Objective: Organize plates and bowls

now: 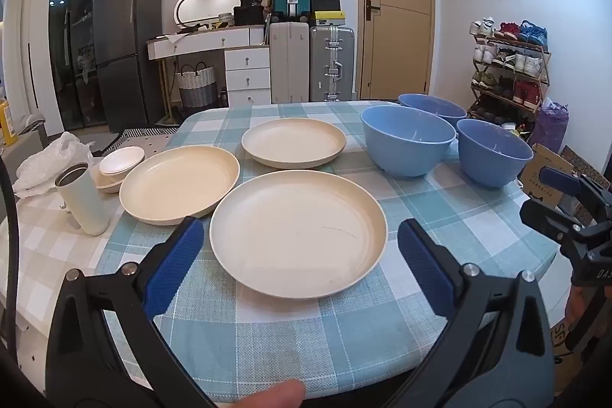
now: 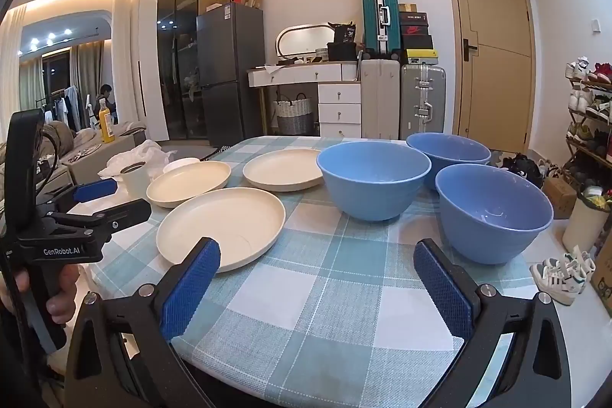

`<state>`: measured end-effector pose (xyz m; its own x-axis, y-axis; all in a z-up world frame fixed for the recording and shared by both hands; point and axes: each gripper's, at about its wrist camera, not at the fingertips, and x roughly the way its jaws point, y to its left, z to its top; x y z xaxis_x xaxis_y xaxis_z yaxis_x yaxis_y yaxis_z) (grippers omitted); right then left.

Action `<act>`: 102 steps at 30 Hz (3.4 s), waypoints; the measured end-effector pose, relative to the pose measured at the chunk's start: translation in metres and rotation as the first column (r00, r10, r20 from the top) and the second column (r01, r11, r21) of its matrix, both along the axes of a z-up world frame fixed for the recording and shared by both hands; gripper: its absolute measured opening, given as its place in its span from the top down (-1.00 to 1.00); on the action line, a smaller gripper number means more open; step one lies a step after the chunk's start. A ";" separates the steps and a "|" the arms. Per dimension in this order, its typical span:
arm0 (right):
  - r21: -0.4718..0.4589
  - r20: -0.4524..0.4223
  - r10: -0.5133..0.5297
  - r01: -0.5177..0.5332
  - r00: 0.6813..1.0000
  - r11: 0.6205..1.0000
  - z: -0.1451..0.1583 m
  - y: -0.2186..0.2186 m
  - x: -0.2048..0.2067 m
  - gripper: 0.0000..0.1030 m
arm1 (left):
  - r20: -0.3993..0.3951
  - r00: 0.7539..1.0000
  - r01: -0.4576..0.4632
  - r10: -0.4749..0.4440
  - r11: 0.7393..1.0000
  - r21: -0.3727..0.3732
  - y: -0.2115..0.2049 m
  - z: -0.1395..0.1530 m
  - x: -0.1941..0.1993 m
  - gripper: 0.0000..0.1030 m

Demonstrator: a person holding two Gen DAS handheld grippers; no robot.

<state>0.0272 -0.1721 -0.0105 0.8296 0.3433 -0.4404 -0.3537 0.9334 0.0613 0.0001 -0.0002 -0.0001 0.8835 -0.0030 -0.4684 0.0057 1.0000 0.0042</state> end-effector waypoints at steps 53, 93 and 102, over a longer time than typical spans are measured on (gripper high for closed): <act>0.001 0.001 -0.002 0.002 1.000 1.000 0.003 -0.002 -0.003 -1.00 | 0.005 1.000 -0.016 0.016 1.000 -0.003 0.012 0.003 0.000 -0.96; 0.003 -0.004 0.013 -0.013 1.000 1.000 0.001 0.009 0.000 -1.00 | 0.010 1.000 -0.030 0.030 1.000 0.004 0.024 0.010 0.000 -0.96; 0.005 -0.019 0.018 -0.017 1.000 1.000 0.000 0.012 0.009 -1.00 | 0.004 0.999 -0.045 0.045 0.999 0.003 0.033 0.006 0.000 -0.96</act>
<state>0.0360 -0.1604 -0.0103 0.8148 0.3599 -0.4545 -0.3687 0.9267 0.0727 -0.0003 0.0330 0.0059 0.8844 0.0387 -0.4651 -0.0397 0.9992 0.0076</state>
